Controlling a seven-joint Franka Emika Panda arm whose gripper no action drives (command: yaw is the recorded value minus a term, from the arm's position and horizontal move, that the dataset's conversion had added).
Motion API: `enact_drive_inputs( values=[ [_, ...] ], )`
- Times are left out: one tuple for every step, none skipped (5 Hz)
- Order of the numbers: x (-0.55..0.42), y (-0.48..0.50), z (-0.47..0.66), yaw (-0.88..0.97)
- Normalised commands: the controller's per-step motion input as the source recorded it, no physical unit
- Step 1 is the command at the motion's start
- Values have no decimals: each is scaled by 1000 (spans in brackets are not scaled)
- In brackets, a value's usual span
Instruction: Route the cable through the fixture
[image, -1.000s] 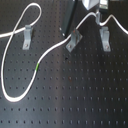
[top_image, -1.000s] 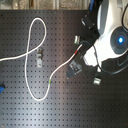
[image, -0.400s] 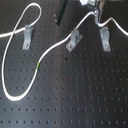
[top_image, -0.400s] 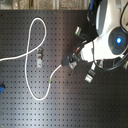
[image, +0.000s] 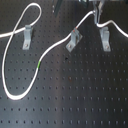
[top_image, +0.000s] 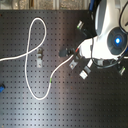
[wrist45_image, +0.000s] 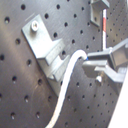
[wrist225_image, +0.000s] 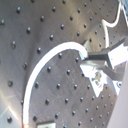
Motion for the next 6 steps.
enact_drive_inputs(
  values=[
    [-2, 19, -28, 989],
    [0, 17, -24, 990],
    [2, 17, -21, 991],
    [-20, -94, 431, 520],
    [-36, -124, 622, 246],
    [-30, -80, 354, 200]
  ],
)
